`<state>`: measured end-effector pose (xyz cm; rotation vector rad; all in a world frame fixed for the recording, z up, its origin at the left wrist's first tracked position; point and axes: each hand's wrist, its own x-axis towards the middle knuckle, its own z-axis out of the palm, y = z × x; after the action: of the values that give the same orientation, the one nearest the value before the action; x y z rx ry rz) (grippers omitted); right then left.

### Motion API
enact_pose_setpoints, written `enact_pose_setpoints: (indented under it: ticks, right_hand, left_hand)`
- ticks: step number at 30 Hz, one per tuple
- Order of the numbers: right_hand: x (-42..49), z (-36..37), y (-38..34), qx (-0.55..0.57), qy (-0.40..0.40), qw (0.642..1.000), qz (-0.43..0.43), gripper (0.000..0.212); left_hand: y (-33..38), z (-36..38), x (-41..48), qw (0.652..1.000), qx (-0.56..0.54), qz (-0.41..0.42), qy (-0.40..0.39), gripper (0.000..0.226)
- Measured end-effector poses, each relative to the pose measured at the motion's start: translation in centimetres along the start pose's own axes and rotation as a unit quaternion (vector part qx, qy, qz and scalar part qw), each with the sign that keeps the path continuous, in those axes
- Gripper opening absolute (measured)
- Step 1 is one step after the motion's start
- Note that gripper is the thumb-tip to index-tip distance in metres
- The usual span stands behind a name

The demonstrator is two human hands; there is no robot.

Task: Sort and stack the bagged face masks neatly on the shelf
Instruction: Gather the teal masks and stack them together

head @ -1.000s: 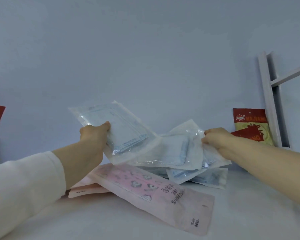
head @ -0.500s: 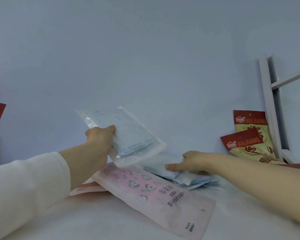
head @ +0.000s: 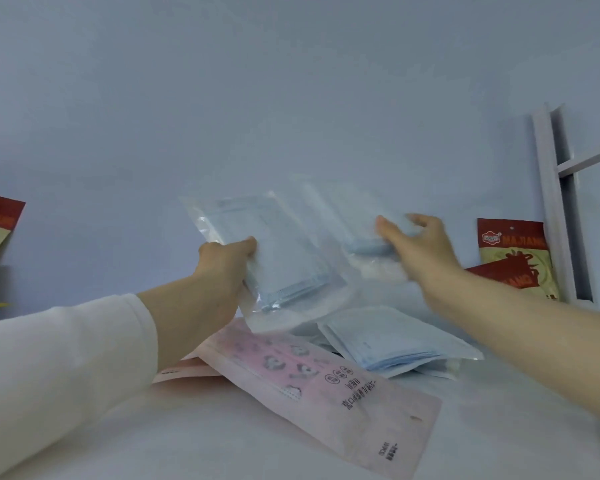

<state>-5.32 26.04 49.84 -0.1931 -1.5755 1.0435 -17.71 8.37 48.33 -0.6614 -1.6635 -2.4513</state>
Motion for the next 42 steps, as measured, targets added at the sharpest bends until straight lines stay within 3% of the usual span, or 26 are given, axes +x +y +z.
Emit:
enact_pose_setpoints:
  ticks: [2,6,8,12,14,16,18,22,26,31,35,42]
  right_hand:
    - [-2.0,2.0,-0.1,-0.018,-0.063,0.998,0.002,0.060]
    - [-4.4,3.4,-0.8,-0.069,-0.114,0.991,0.007,0.068]
    - [-4.5,3.5,-1.1,-0.086,-0.142,0.986,0.012,0.069]
    - [-2.7,1.9,-1.0,-0.124,-0.166,0.976,0.070,0.076]
    - [-2.0,-0.1,0.2,-0.282,-0.211,0.926,0.136,0.087]
    - [-2.2,-1.4,1.7,-0.429,-0.284,0.836,0.193,0.090]
    - [-2.5,-1.5,2.3,-0.456,-0.295,0.811,0.217,0.086]
    - [-0.1,-0.7,2.4,-0.481,-0.204,0.845,0.116,0.069]
    - [3.1,-2.9,1.3,-0.377,-0.071,0.923,0.030,0.049]
    - [4.9,-5.6,-1.3,-0.252,0.070,0.960,-0.096,0.028]
    - [4.3,-4.0,-2.2,-0.197,0.042,0.972,-0.119,0.030]
    - [-0.9,1.8,-1.7,-0.269,0.021,0.941,-0.204,0.022]
  left_hand:
    - [0.3,0.8,-1.3,0.999,-0.026,0.006,-0.040,0.030]
    - [1.3,0.9,-3.0,0.996,-0.036,0.000,-0.081,0.056]
    - [1.6,0.7,-3.5,0.995,-0.030,-0.012,-0.096,0.052]
    - [2.0,0.2,-3.1,0.999,-0.003,0.026,-0.026,0.039]
    - [2.1,-0.4,-2.3,0.999,-0.016,0.044,0.016,0.043]
    - [2.0,-0.9,-1.4,0.998,-0.025,0.050,0.039,0.047]
    - [1.7,-1.2,-1.0,0.997,-0.025,0.054,0.048,0.051]
    - [1.3,-1.3,-0.5,0.995,-0.023,0.076,0.064,0.052]
    - [1.1,-1.4,-0.1,0.993,-0.034,0.081,0.079,0.054]
    - [0.9,-0.9,-0.6,0.995,-0.025,0.067,0.065,0.054]
    - [1.1,-0.1,-1.7,0.999,-0.007,0.043,0.013,0.049]
    - [2.2,0.8,-4.7,0.995,-0.005,0.030,-0.097,0.040]
